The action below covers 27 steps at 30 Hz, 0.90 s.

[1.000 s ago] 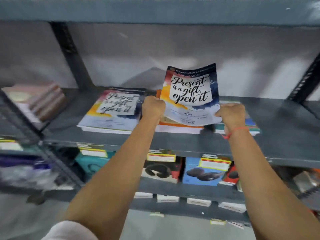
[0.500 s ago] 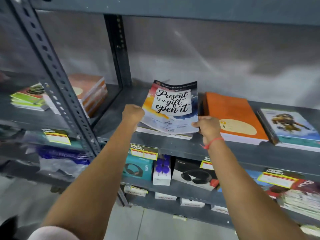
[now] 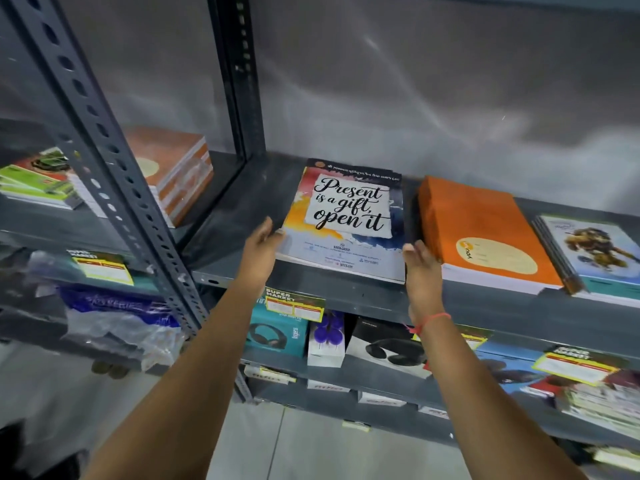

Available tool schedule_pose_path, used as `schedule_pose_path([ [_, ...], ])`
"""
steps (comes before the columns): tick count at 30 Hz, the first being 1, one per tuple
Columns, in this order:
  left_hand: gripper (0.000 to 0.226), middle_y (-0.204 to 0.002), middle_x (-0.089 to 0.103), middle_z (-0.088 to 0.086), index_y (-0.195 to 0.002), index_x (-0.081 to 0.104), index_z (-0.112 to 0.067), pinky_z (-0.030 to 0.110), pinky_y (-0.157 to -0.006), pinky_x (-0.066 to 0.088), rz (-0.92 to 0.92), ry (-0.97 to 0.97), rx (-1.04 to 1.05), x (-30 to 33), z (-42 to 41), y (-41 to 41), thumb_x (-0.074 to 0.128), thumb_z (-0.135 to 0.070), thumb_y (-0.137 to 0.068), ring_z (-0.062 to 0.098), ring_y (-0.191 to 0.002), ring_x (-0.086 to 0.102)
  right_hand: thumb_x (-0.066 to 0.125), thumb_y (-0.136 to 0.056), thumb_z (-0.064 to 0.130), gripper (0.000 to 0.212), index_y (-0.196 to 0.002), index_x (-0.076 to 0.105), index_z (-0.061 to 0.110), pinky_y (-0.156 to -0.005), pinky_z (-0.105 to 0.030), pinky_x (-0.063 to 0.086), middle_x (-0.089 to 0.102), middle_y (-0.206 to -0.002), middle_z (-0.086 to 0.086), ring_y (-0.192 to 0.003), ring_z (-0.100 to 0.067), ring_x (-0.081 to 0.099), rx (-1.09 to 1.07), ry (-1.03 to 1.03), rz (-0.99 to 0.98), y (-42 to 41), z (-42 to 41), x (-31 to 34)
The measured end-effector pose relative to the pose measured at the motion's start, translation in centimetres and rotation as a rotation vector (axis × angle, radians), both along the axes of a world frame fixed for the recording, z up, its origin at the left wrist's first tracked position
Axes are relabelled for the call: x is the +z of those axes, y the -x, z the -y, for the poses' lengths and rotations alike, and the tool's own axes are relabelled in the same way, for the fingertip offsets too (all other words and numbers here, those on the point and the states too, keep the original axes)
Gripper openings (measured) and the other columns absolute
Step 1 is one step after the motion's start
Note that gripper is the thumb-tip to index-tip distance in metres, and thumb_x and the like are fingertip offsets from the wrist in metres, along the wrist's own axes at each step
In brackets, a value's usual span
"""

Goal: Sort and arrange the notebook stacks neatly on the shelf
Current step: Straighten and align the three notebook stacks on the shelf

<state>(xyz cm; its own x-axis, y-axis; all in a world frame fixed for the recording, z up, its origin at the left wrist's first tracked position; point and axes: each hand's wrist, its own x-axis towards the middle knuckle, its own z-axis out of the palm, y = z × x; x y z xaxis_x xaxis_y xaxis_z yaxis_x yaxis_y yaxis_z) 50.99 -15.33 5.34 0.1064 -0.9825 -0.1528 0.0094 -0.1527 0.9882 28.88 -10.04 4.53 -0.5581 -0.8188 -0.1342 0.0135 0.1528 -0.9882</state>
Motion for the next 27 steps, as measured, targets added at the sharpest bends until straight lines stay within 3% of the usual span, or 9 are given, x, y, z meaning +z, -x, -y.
schedule_pose_path([
  [3, 0.048, -0.153, 0.028, -0.002, -0.14, 0.033, -0.018, 0.032, -0.113, 0.016, -0.095, -0.024, -0.05, -0.9, -0.4, 0.5, 0.043, -0.025, -0.094, 0.015, -0.139, 0.026, 0.039, -0.094, 0.046, 0.059, -0.145, 0.028, 0.019, -0.106, -0.028, 0.02, 0.029, -0.153, 0.001, -0.141, -0.019, 0.025, 0.079, 0.023, 0.052, 0.2, -0.1, -0.9],
  [7, 0.046, -0.153, 0.026, -0.004, -0.14, 0.031, -0.026, 0.032, -0.113, 0.014, -0.115, -0.029, -0.026, -1.4, -0.5, 1.4, 0.036, -0.032, -0.096, 0.014, -0.14, 0.022, 0.03, -0.089, 0.062, 0.066, -0.147, 0.017, 0.033, -0.113, -0.042, 0.014, 0.019, -0.156, 0.008, -0.142, -0.018, 0.017, 0.177, -0.033, 0.11, -0.7, 0.4, -1.4],
  [17, 0.046, -0.153, 0.026, -0.007, -0.141, 0.029, -0.028, 0.032, -0.114, 0.013, -0.107, 0.001, -0.064, -1.6, -0.6, 0.9, 0.036, -0.033, -0.096, 0.012, -0.141, 0.022, 0.029, -0.087, 0.064, 0.067, -0.147, 0.017, 0.036, -0.114, -0.043, 0.015, 0.02, -0.156, 0.008, -0.144, -0.018, 0.017, 0.235, -0.03, 0.144, -0.2, 0.0, -1.1],
  [23, 0.046, -0.154, 0.023, -0.007, -0.141, 0.028, -0.029, 0.03, -0.112, 0.013, -0.103, 0.009, -0.096, -1.5, -0.7, 1.2, 0.035, -0.033, -0.096, 0.011, -0.141, 0.02, 0.026, -0.09, 0.058, 0.063, -0.147, 0.008, 0.037, -0.115, -0.043, 0.012, 0.011, -0.158, 0.009, -0.145, -0.018, 0.011, 0.318, -0.026, 0.051, -0.4, -0.3, -0.7],
  [27, 0.052, -0.15, 0.033, -0.006, -0.141, 0.029, -0.026, 0.028, -0.111, 0.021, -0.066, 0.053, -0.172, -1.8, -0.6, -0.1, 0.047, -0.027, -0.092, 0.009, -0.135, 0.031, 0.044, -0.091, 0.046, 0.068, -0.148, 0.012, 0.03, -0.11, -0.032, 0.018, 0.018, -0.156, 0.008, -0.142, -0.014, 0.018, 0.338, 0.034, 0.068, 0.1, -0.8, -0.8],
])
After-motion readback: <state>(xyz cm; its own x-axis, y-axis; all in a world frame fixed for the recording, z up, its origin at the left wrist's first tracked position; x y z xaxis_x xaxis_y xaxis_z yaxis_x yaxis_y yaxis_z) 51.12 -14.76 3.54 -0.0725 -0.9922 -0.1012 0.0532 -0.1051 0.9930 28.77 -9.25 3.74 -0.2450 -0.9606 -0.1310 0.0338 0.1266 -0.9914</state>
